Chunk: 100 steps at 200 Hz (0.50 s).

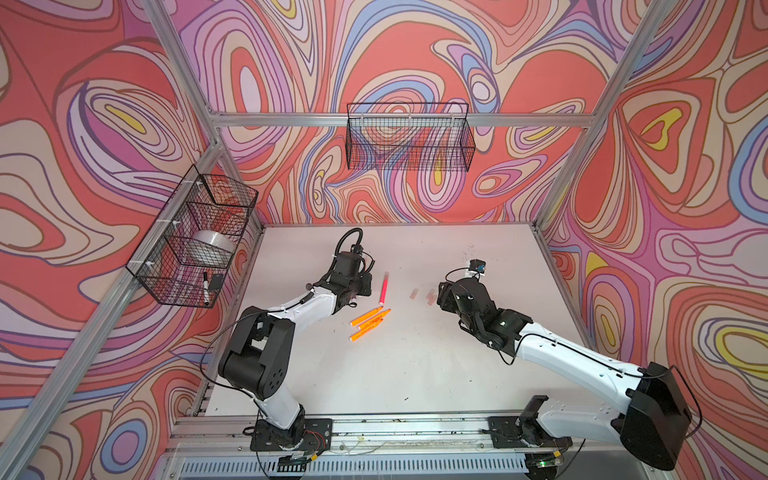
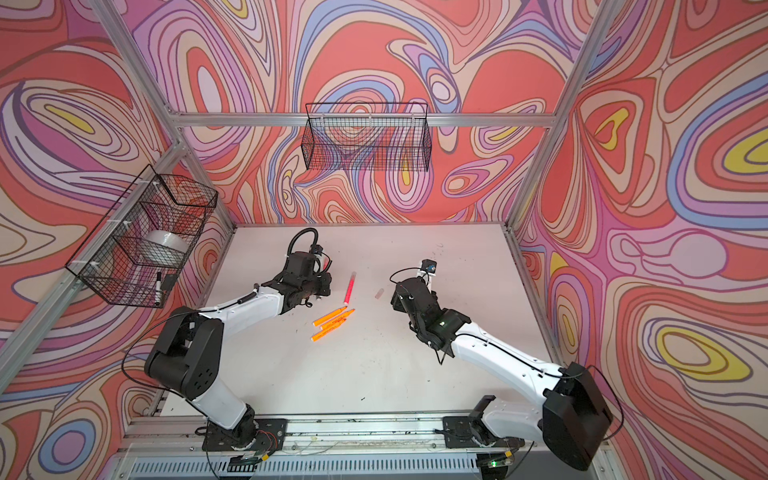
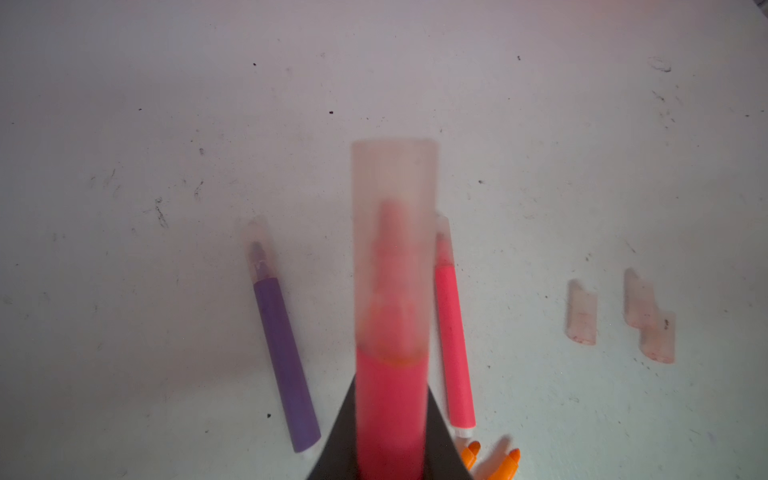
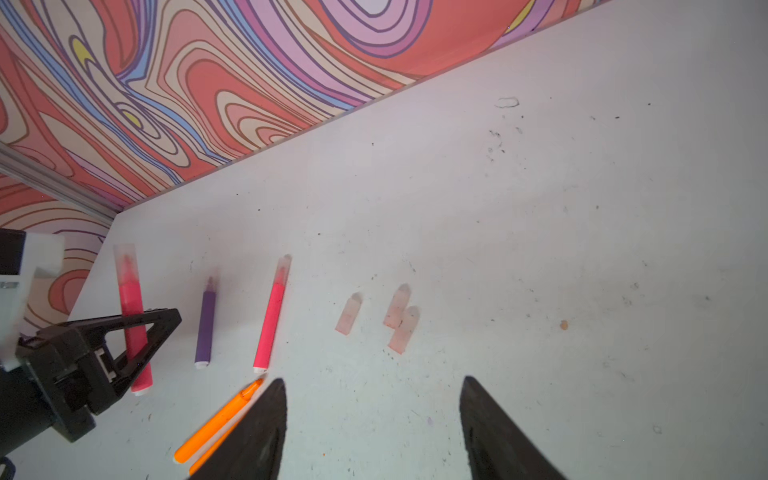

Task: Insert the pens into the pen caps
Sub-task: 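Lower the capped pink highlighter to the table with the left gripper while the right withdraws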

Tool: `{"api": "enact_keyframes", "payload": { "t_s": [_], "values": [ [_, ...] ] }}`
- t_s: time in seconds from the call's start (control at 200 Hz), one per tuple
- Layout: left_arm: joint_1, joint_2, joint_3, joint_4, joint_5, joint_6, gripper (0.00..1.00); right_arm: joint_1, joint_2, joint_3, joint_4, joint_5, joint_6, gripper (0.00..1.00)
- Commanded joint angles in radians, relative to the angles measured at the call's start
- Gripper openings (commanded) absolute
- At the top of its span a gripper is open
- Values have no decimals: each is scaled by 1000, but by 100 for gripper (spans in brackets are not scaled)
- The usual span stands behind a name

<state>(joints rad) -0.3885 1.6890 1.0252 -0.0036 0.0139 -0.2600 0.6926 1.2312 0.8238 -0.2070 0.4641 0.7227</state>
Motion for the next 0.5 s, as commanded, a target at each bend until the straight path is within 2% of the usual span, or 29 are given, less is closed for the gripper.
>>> {"api": "enact_keyframes", "payload": {
  "t_s": [0.0,0.265,0.496],
  "values": [
    [7,60,71,-125,-25,-27,0,-34,15,-13,11,-58,-8,68],
    [8,211,197,-231,6,-40,0,-41,62,-11,33,-90,2,68],
    [7,281,238,-277,28,-48,11,-42,65,-19,46,-94,3,68]
  ]
}}
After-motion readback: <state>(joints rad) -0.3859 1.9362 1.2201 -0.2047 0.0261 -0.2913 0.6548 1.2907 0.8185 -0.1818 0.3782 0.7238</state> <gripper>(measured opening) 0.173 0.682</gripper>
